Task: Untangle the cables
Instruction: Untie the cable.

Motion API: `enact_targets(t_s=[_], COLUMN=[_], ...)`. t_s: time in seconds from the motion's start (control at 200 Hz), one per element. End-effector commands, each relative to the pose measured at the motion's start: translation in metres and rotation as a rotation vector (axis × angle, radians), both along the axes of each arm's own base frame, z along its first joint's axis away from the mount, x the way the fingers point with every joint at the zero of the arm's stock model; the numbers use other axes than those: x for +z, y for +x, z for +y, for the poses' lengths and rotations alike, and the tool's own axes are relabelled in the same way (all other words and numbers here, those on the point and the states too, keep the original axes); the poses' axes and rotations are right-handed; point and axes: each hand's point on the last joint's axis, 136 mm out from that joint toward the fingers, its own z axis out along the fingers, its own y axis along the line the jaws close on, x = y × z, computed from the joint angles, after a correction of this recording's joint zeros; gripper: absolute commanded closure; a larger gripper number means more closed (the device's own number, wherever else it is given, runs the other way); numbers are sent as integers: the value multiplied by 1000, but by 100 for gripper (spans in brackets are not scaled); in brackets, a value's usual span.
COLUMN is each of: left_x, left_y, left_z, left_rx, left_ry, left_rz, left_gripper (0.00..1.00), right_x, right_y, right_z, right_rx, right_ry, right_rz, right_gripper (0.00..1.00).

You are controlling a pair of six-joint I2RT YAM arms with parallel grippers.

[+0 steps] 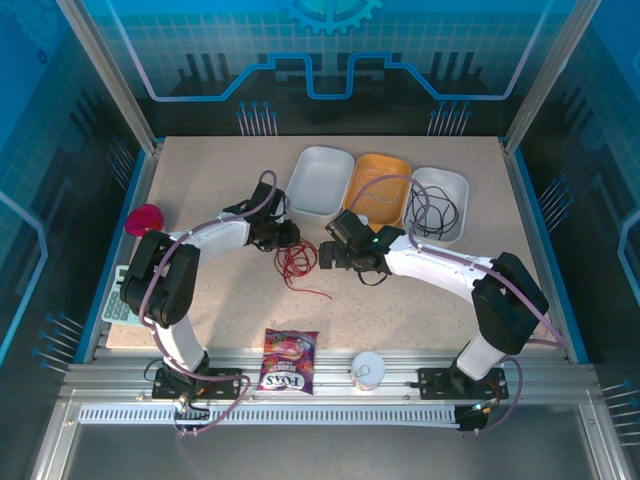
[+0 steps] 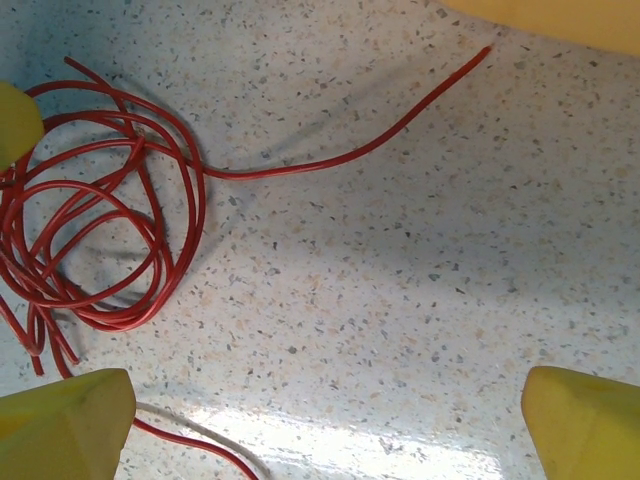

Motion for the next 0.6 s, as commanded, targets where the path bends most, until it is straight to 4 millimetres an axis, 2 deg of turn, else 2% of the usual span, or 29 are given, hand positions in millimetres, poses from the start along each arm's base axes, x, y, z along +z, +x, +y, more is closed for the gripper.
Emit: enact_targets(t_s=[0.0,0.115,0.19,0.35,0.475,0.595], left_x=[-1,1,9,31,55,84], left_y=[-7,-11,-12,-15,-22,-28], left_z=[-5,-4,-5,-7,-8,-8], left_rx=[-41,-36,-31,-14,-12,-24], left_ry=[1,-2,-23,-74,-119,-159], left_rz=[24,23,1,-50,-101,-167], left_gripper=[78,93,100,100,100,100], right_x=[-16,-28,-37,-45,-44,-38], right_y=[-6,-4,-2,7,11,13], right_z=[12,21,26,40,49,44], right_rx=[6,16,15,19,26,17], right_ry=[9,4,-8,7,32,19], right_rz=[34,50,69,79,76,59], right_gripper=[0,0,8,32,35,35])
